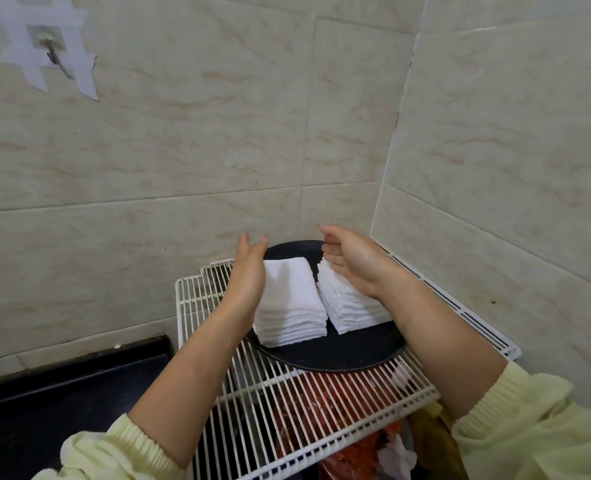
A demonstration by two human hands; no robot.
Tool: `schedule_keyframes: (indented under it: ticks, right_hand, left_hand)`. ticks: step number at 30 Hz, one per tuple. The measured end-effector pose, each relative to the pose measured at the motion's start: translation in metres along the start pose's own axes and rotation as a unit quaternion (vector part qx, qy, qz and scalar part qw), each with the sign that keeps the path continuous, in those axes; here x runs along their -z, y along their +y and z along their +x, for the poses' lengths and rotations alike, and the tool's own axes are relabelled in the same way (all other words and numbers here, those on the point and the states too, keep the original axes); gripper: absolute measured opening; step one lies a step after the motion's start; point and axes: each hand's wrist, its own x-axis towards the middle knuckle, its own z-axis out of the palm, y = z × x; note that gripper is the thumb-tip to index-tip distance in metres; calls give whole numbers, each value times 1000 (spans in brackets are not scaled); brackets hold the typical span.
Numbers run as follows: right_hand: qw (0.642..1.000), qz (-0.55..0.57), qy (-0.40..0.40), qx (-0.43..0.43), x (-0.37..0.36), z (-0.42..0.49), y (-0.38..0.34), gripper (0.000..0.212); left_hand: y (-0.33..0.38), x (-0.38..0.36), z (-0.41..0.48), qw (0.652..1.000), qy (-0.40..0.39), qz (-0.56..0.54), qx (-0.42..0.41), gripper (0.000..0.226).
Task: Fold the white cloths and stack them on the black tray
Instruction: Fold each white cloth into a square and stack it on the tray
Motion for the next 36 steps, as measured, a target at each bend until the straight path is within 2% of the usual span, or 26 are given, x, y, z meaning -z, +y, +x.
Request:
schedule_keyframes:
  ticks: [2, 4, 6, 8, 12, 16, 19, 22, 29, 30, 33, 36]
  right_hand:
    - [999, 18, 23, 19, 15, 0, -8, 44]
    - [998, 36, 53, 21, 31, 0, -6, 34]
    - [995, 46, 84, 15, 47, 1, 4, 42]
    - [992, 64, 104, 1, 65, 1, 20, 51]
    - [991, 75, 108, -24, 83, 2, 46, 55]
    - [990, 115, 74, -48, 90, 8, 68, 59]
    - [987, 149, 38, -35, 89, 10, 73, 51]
    - [983, 182, -3, -39, 90, 17, 76, 37]
    - [977, 207, -45, -40, 100, 20, 82, 39]
    - [981, 189, -34, -30, 102, 21, 82, 36]
    - [996, 75, 22, 32, 115, 25, 80, 11]
    - [991, -66, 66, 91, 132, 28, 83, 14]
  left_hand:
    - [7, -18, -4, 999, -36, -19, 1, 56]
    - [6, -39, -6, 994, -88, -51, 36, 53]
    - [-2, -60, -8, 987, -126, -63, 76, 52]
    - [-14, -80, -12, 984, -140, -50, 102, 63]
    - [-28, -101, -19, 986, -114, -25, 117, 65]
    - [-33, -114, -23, 989, -74, 0, 131, 74]
    - [-40, -119, -21, 985, -50, 8, 164, 79]
    - [-44, -124, -24, 983, -40, -2, 178, 75]
    - [-43, -127, -32, 988, -27, -18, 153, 72]
    - [-44, -127, -33, 989, -27, -9, 144, 72]
    - [-41, -125, -36, 994, -41, 54, 88, 70]
    - [-38, -116, -37, 981, -63, 184, -23, 64]
